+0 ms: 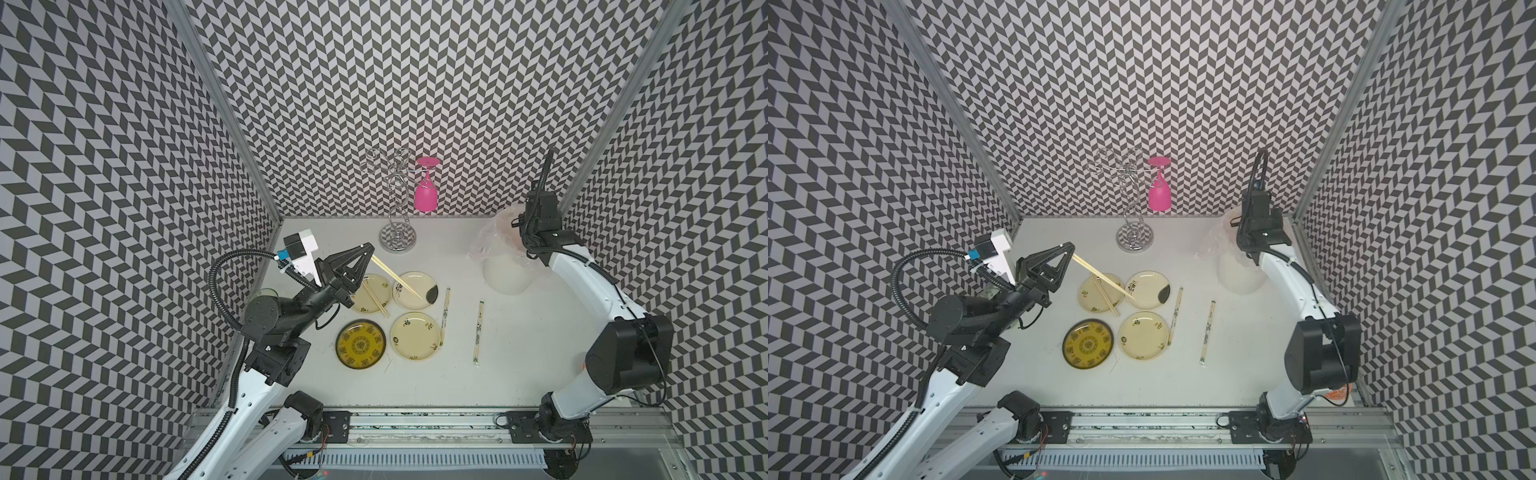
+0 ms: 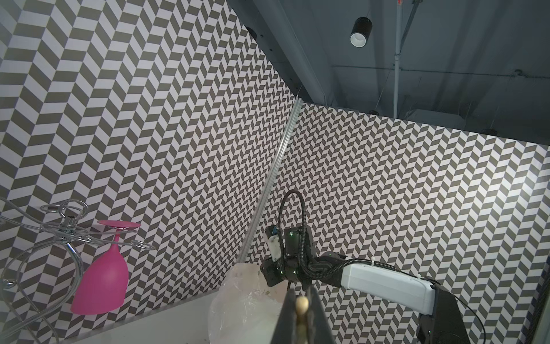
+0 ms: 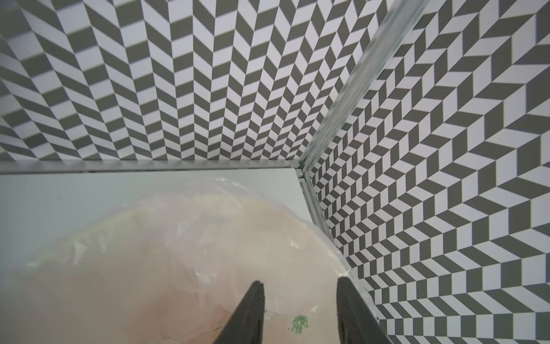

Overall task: Remove the packaging of disposable chopsticks
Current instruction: Place the packet bag in the trash bin, then place the disposable chopsticks on the plate.

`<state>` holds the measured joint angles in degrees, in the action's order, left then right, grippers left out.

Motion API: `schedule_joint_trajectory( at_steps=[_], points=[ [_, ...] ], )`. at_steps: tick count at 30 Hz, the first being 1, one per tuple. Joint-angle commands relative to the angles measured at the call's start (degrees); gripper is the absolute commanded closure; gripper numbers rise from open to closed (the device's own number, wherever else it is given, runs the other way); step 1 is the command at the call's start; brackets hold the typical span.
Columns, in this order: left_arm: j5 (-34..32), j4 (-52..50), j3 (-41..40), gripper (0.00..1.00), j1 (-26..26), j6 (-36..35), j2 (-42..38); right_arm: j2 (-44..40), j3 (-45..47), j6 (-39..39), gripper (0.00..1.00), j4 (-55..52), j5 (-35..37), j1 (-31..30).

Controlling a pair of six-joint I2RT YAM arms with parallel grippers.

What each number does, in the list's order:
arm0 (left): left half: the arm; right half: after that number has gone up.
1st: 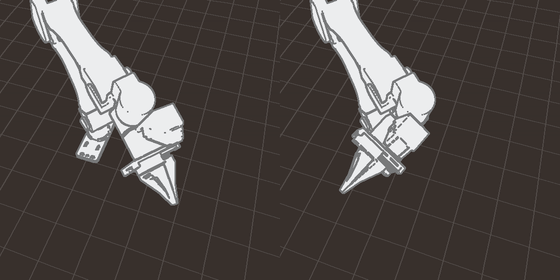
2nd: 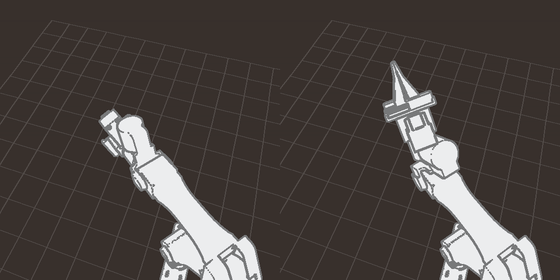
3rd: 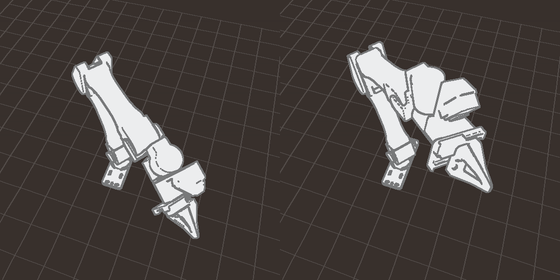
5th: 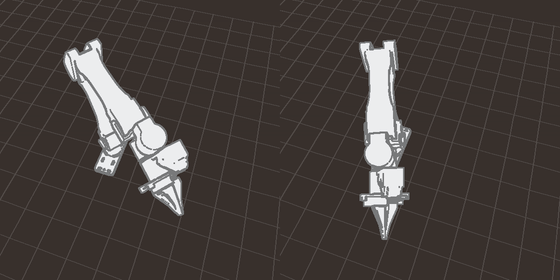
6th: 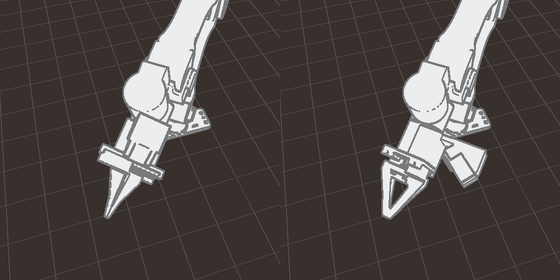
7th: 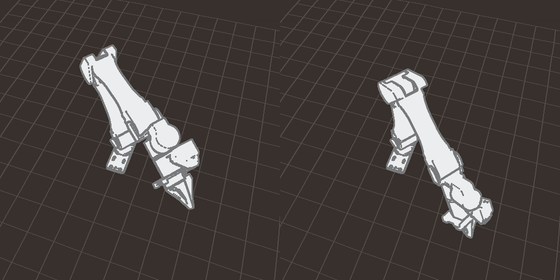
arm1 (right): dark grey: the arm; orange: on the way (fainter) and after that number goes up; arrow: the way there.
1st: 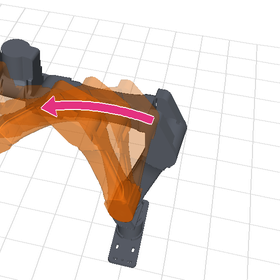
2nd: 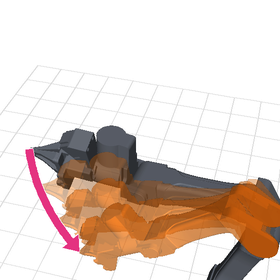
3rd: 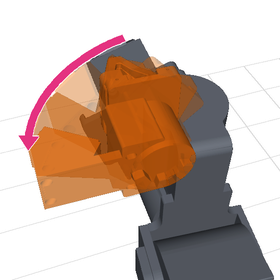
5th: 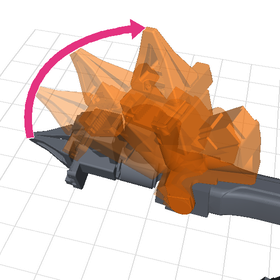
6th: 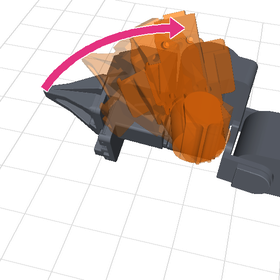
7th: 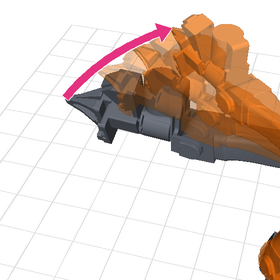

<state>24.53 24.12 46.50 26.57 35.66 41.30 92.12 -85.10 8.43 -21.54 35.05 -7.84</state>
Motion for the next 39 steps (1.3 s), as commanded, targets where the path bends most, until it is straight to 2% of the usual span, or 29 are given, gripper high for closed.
schedule_joint_trajectory(
  at_steps=[1, 5, 7, 12, 15, 18, 21, 25, 28, 34, 39],
  points=[
    [0.3, 0.5, 0.1, 1.0, -0.3, 0.2, -0.2, -1.5, -3.0, -2.7, 0.56, -2.2, -1.0, 0.1],
    [0.3, 0.7, 0.2, 1.0, -0.4, 0.2, 0.3, -3.3, -6.4, -4.0, 0.49, -4.5, -1.9, 0.2],
    [0.3, 0.8, 0.3, 1.0, -0.4, 0.5, 0.6, -3.5, -7.7, -4.4, 0.39, -5.7, -2.5, 0.3],
    [0.6, 1.8, 0.2, 1.0, -0.4, 1.1, 1.2, -3.7, -12.0, -8.7, 0.38, -10.4, -8.4, 1.0],
    [0.6, 1.6, 0.6, 1.0, -0.4, 0.9, 2.3, -7.8, -11.3, -12.6, 0.38, -9.1, -19.9, 0.5],
    [1.6, 0.0, 2.7, 1.0, -0.4, -0.1, 5.2, -13.0, -8.0, -15.1, 0.38, -5.0, -35.2, -0.7],
    [3.3, -0.6, 4.8, 1.0, -0.7, -0.9, 8.5, -20.1, 0.6, -19.3, 0.4, 5.1, -53.9, -1.3],
    [10.7, -0.7, 8.9, 1.0, -2.4, -1.5, 13.4, -30.5, 16.3, -30.6, 0.42, 27.5, -75.8, -1.7],
    [16.3, -2.2, 12.0, 1.0, -4.1, -2.3, 16.3, -33.9, 22.1, -36.6, 0.43, 36.2, -85.9, -3.9],
    [24.3, -2.7, 14.7, 1.0, -6.0, -3.5, 18.2, -38.5, 24.0, -30.3, 0.43, 28.6, -87.6, -13.2],
    [27.7, -1.8, 15.6, 1.0, -6.4, -1.7, 18.5, -41.0, 26.2, -26.0, 0.43, 26.0, -87.7, -17.5]
  ],
)
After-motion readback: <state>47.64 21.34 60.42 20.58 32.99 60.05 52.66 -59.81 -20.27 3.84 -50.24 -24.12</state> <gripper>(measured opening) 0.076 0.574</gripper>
